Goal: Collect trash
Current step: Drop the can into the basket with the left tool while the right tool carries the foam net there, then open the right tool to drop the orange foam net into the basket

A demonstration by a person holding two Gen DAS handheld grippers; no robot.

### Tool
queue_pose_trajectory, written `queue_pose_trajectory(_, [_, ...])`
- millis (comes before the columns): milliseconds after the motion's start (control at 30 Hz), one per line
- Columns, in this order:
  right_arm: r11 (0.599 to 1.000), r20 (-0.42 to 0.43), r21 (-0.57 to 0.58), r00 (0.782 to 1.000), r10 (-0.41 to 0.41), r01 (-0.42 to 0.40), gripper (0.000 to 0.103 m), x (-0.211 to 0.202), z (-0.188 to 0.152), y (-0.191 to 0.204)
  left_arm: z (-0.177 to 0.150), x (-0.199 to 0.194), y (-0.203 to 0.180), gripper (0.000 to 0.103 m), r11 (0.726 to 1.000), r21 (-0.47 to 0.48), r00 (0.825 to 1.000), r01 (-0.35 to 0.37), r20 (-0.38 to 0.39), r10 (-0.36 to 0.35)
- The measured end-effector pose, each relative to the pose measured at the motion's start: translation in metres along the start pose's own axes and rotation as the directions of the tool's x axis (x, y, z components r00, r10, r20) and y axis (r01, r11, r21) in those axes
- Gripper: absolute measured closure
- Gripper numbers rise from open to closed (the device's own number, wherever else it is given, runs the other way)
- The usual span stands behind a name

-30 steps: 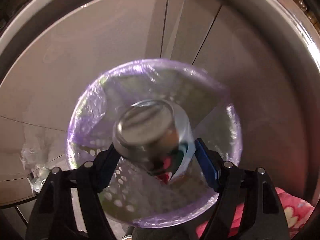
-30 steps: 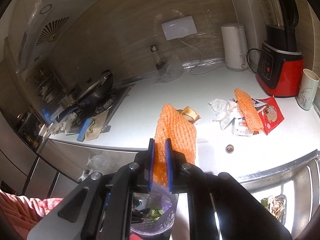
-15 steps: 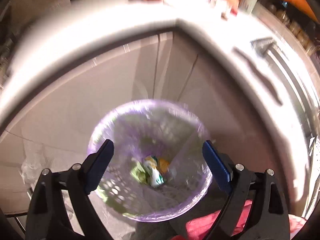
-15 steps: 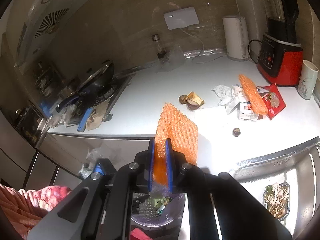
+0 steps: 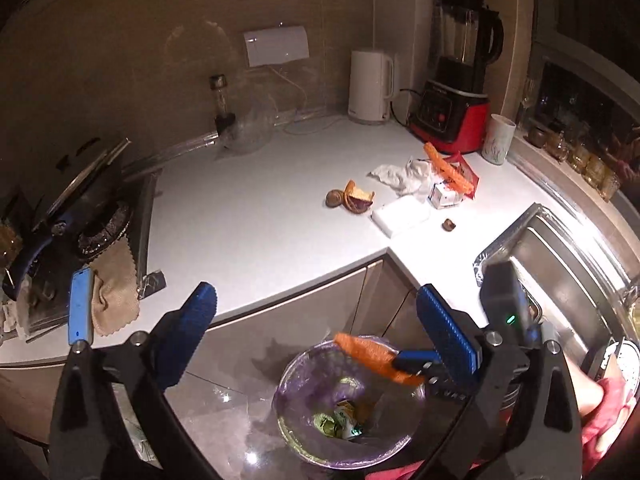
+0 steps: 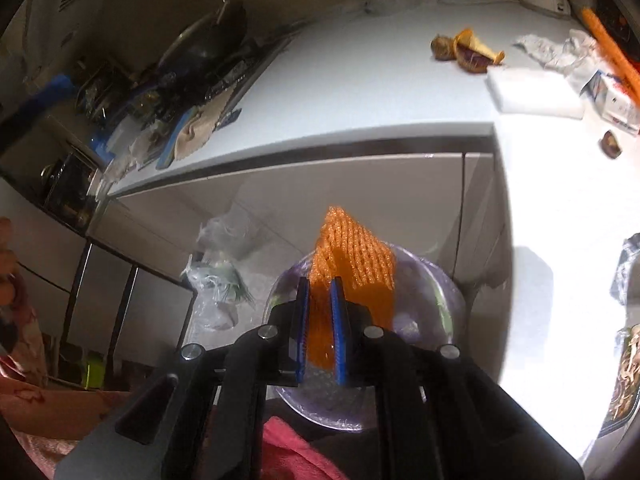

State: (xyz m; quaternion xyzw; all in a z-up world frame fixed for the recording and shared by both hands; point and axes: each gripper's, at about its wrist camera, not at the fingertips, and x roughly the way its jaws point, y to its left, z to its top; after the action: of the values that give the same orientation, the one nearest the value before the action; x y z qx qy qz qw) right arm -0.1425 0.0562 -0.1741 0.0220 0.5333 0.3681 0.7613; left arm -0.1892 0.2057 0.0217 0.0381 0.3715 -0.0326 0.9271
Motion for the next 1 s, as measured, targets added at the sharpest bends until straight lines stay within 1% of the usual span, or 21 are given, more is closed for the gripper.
queue_pose_trajectory(133, [1.0,-0.061,0.009,0.998,-0.028,0.029,0.091,0.038,-0.01,0.007,0.015,-0.014,-0.001,0.008,1.0,0.012,0.999,-0.002,0.042,0.001])
queue_pose_trajectory(267, [0.996,-0.111,-0.003,0.99,-0.083,0.084,0.09,0.069,-0.016,0.013,0.023,-0.017,-0.005,0.008,1.0,0.025,0.998,-0.002,0.064,0.0])
queue_pose_trajectory(433, [0.99,-0.173,-0.027,0.975,-0.141,0.138,0.09,0.103,-0.027,0.017,0.029,-0.018,-0.007,0.008,1.0,0.031,0.997,0.006,0.078,-0.008])
queue_pose_trajectory(533, [0.98,-0.194,-0.071,0.961,-0.199,0.188,0.089,0.121,-0.034,0.022,0.032,-0.018,-0.009,0.008,0.999,0.04,0.996,0.005,0.087,-0.008])
queue_pose_trajectory(767, [0.974,-0.248,-0.074,0.942,-0.225,0.213,0.087,0.149,-0.049,0.014,0.036,-0.015,-0.013,0.008,0.998,0.054,0.996,0.009,0.093,-0.014])
queue_pose_trajectory(833, [0.973,-0.268,-0.075,0.935,-0.232,0.22,0.078,0.155,-0.053,0.012,0.037,-0.014,-0.014,0.008,0.998,0.057,0.995,0.005,0.095,-0.01])
queue_pose_trajectory(867, [0.97,-0.272,-0.076,0.932,-0.241,0.229,0.06,0.157,-0.054,0.01,0.038,-0.013,-0.015,0.008,0.998,0.059,0.995,0.003,0.095,-0.009])
queue_pose_trajectory(900, [0.966,-0.268,-0.078,0.929,-0.257,0.245,0.045,0.157,-0.055,0.01,0.039,-0.013,-0.016,0.008,0.998,0.06,0.995,0.002,0.096,-0.008])
queue_pose_trajectory(1000, [0.965,-0.259,-0.071,0.93,-0.262,0.252,0.03,0.15,-0.054,0.011,0.041,-0.011,-0.018,0.008,0.998,0.062,0.995,0.005,0.1,-0.011])
